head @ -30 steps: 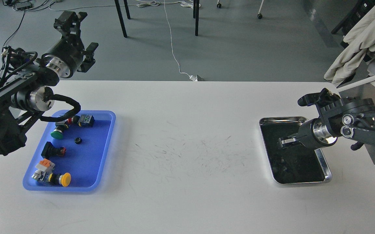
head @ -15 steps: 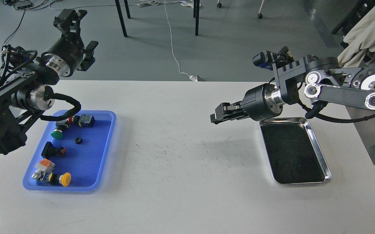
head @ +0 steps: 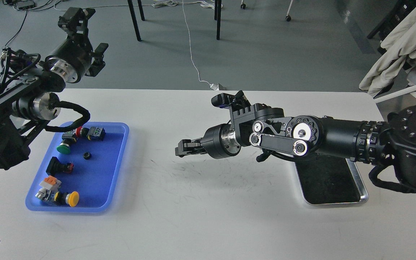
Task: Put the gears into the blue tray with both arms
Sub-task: 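Carry the black part with the right gripper to mid-table and release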
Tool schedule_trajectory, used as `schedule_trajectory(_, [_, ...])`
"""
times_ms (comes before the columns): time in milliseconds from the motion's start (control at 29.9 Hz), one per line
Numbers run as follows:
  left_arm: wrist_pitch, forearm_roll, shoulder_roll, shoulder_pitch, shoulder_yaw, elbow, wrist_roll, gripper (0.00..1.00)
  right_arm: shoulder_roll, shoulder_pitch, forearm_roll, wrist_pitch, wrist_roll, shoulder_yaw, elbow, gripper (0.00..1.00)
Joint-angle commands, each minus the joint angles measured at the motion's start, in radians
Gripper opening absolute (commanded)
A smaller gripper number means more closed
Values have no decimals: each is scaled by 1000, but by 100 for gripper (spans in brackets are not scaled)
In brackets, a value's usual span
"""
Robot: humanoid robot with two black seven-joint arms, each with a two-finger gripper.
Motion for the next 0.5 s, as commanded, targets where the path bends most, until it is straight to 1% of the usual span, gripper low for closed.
schedule_trajectory(0, [0,0,-1,0,0,0,0,98,1,-62,17,-77,11,0,-5,4])
schedule_trajectory(67, [0,0,-3,-1,-2,0,0,98,1,-83,20,-99,12,0,-20,4])
schedule_trajectory(167, [0,0,-5,0,-2,0,0,98,1,-100,43,-105,15,4,-51,4])
schedule_trajectory(268, [0,0,-5,-1,-2,0,0,98,1,-106,86,-105,20,44,-50,4])
schedule_trajectory(468, [0,0,-2,-1,-2,0,-2,98,1,-114,148,-102,21,54,-36,4])
